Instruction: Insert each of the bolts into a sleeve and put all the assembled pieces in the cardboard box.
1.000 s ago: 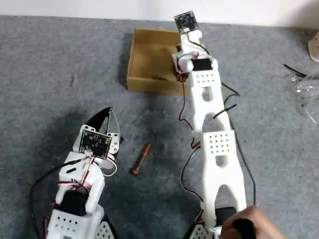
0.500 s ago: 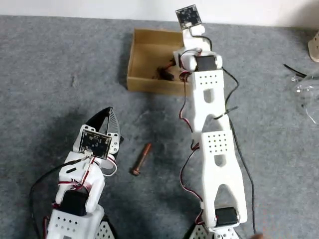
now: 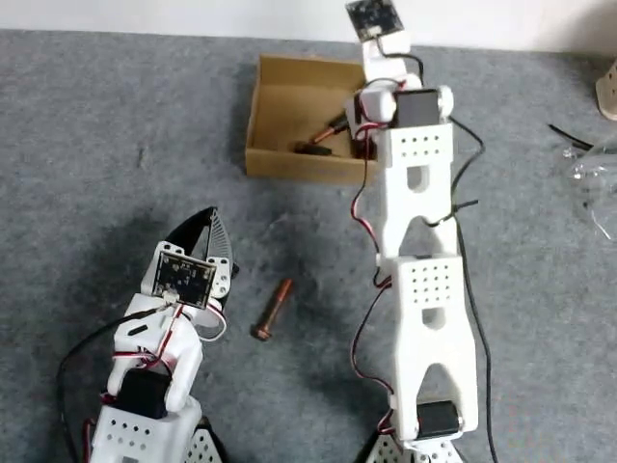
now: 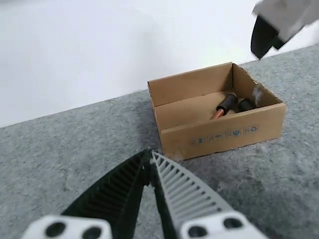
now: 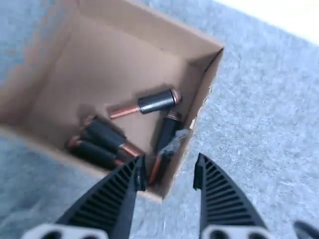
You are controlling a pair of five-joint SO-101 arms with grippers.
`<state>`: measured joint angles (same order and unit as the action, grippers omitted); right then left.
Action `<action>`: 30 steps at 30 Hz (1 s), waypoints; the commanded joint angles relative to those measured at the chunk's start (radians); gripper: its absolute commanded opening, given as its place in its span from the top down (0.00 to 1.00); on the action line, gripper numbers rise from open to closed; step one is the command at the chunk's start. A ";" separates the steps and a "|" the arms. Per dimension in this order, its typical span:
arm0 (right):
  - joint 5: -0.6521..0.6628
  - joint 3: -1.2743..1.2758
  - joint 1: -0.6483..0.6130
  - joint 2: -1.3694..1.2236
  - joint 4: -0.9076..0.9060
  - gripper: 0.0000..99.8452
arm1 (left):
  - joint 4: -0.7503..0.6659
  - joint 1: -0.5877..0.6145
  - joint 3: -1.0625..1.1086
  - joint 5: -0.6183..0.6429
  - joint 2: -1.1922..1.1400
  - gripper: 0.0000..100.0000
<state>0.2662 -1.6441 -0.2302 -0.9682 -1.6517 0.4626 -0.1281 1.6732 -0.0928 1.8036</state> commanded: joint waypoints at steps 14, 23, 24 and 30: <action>-0.011 -0.153 -0.124 0.559 -0.114 0.87 | -0.021 0.015 0.008 0.005 0.012 0.99; -0.011 0.173 -0.295 0.851 -0.114 0.87 | -0.021 0.081 -0.004 0.006 0.013 0.99; -0.012 0.245 -0.318 0.881 -0.114 0.87 | -0.032 0.102 -0.004 0.008 0.013 0.99; -0.055 0.641 -0.450 0.989 -0.107 0.87 | 0.071 0.300 -0.120 0.008 0.013 0.99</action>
<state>0.2294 -1.1561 -0.6091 -0.0338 -1.7469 0.4427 0.0207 1.6625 -0.0928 1.8036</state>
